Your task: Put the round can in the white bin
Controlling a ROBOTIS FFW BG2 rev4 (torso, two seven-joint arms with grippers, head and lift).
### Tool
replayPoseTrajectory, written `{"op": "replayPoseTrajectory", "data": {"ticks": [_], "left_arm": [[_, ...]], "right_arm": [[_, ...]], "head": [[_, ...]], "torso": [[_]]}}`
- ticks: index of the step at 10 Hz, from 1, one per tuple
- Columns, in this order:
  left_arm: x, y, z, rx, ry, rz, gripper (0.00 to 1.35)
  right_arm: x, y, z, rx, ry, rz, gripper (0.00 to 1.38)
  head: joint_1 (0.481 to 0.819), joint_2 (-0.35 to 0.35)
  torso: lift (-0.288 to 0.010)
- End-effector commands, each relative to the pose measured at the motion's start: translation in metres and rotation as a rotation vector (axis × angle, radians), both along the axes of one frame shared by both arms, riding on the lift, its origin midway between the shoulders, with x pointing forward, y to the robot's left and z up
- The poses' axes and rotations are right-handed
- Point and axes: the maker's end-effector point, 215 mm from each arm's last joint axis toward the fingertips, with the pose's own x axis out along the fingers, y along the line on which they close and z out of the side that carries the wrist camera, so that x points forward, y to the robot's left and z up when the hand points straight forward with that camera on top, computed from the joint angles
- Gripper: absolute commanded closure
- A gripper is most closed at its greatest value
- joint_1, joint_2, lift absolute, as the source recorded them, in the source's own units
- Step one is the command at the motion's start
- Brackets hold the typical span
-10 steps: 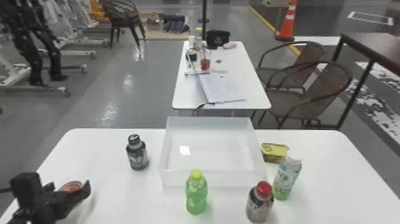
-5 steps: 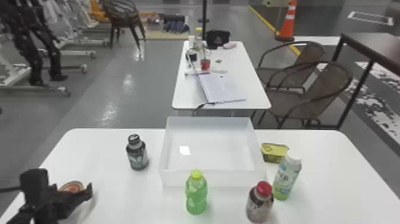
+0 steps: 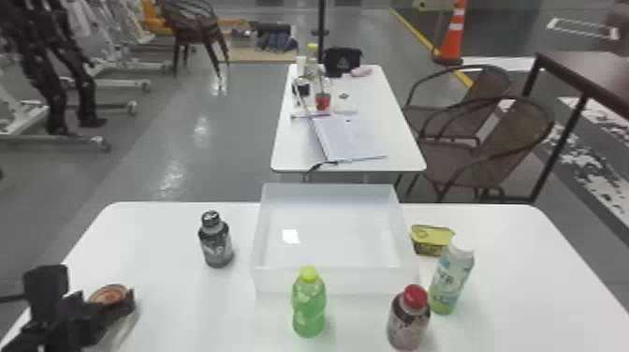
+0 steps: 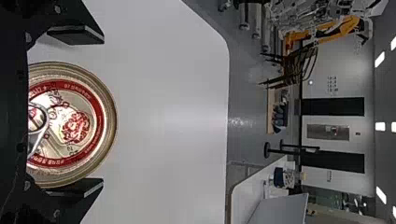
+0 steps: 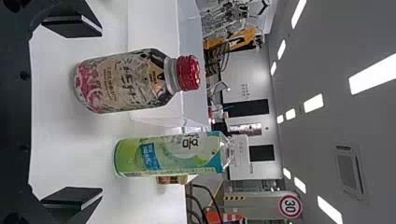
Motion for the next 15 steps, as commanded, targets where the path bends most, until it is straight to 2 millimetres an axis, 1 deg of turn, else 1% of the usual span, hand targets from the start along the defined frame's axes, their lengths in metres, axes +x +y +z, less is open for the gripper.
{"op": "replayPoseTrajectory", "data": {"ticks": [1, 2, 3, 4, 5, 6, 7, 8, 9, 10, 11, 13, 14, 15], "left_arm": [[-0.001, 0.002, -0.002, -0.007, 0.005, 0.001, 0.57], [-0.001, 0.001, -0.004, -0.015, 0.012, 0.005, 0.74], [-0.002, -0.003, -0.009, -0.025, 0.023, 0.006, 0.78], [-0.001, -0.005, -0.008, -0.018, 0.023, -0.002, 0.82], [-0.001, -0.005, -0.005, -0.011, 0.016, -0.005, 0.82], [0.003, -0.008, 0.006, 0.009, 0.012, -0.014, 0.82], [0.008, -0.012, 0.025, 0.05, -0.004, -0.03, 0.82], [0.014, -0.023, 0.046, 0.057, -0.04, -0.046, 0.82], [0.023, -0.042, 0.068, 0.067, -0.082, -0.086, 0.82], [0.033, -0.066, 0.086, 0.054, -0.112, -0.136, 0.82], [0.045, -0.096, 0.102, 0.025, -0.146, -0.196, 0.82], [0.066, -0.155, 0.125, -0.025, -0.17, -0.325, 0.82], [0.075, -0.176, 0.136, -0.025, -0.182, -0.376, 0.82], [0.083, -0.199, 0.142, -0.035, -0.188, -0.428, 0.82]], "right_arm": [[0.0, 0.0, 0.0, 0.001, 0.0, -0.001, 0.1], [0.0, 0.0, 0.0, 0.001, 0.0, -0.001, 0.1], [0.0, 0.0, 0.0, 0.003, 0.0, -0.002, 0.1], [0.0, 0.0, 0.0, 0.003, -0.002, -0.002, 0.09], [0.0, 0.0, 0.0, 0.003, 0.0, -0.002, 0.09], [0.0, 0.0, 0.0, 0.003, 0.0, -0.002, 0.1], [0.0, 0.0, 0.0, 0.003, 0.0, -0.002, 0.1], [0.0, 0.0, 0.0, 0.003, -0.002, -0.002, 0.1], [-0.001, 0.0, -0.001, 0.004, 0.001, -0.003, 0.1], [0.0, 0.0, 0.0, 0.003, 0.0, -0.002, 0.1], [0.0, 0.001, -0.001, 0.005, 0.001, -0.001, 0.1], [0.0, 0.002, -0.001, 0.005, 0.002, 0.0, 0.1], [0.001, 0.003, -0.002, 0.006, 0.002, 0.001, 0.1], [0.001, 0.004, -0.002, 0.007, 0.002, 0.002, 0.1]], "head": [[0.549, 0.0], [0.549, 0.0], [0.549, 0.0], [0.549, 0.0], [0.549, 0.0], [0.549, 0.0], [0.549, 0.0], [0.549, 0.0], [0.549, 0.0], [0.549, 0.0], [0.549, 0.0], [0.549, 0.0], [0.549, 0.0], [0.549, 0.0]], "torso": [[-0.1], [-0.1], [-0.1], [-0.1], [-0.1], [-0.1], [-0.1], [-0.1], [-0.1], [-0.1], [-0.1], [-0.1], [-0.1], [-0.1]]}}
